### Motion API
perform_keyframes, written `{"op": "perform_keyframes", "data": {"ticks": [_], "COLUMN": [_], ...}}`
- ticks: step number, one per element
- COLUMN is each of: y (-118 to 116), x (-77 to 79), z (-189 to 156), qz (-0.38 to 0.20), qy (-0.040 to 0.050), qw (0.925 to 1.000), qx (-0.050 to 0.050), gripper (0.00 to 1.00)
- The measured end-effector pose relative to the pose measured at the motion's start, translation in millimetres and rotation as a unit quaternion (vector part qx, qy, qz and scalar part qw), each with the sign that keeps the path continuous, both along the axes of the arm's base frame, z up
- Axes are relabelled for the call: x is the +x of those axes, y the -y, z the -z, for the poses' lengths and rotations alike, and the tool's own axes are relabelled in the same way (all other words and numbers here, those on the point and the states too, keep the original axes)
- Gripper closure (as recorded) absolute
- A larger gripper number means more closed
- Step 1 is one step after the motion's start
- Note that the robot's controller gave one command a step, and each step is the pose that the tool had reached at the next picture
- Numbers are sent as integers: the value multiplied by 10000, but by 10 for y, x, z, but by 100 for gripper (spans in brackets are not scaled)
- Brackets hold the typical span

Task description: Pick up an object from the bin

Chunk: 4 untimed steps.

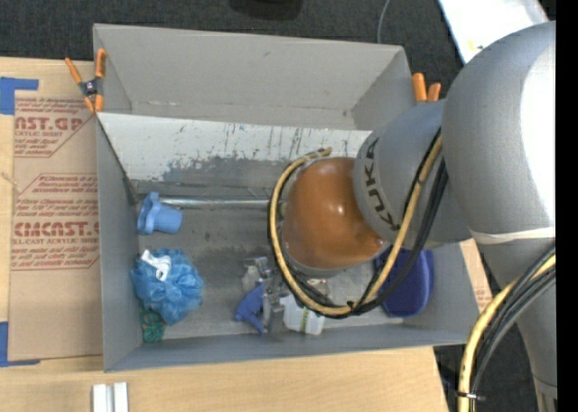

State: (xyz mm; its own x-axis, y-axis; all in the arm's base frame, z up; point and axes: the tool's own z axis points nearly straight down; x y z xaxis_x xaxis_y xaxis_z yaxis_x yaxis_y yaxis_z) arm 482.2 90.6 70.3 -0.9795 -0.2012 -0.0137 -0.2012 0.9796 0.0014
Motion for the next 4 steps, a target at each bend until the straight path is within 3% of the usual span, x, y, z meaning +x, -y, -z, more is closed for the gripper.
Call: {"op": "perform_keyframes", "data": {"ticks": [4], "y": [-2], "x": [0], "z": [0], "qz": [-3], "qy": [0], "qw": [10000], "qx": [0], "gripper": [100]}}
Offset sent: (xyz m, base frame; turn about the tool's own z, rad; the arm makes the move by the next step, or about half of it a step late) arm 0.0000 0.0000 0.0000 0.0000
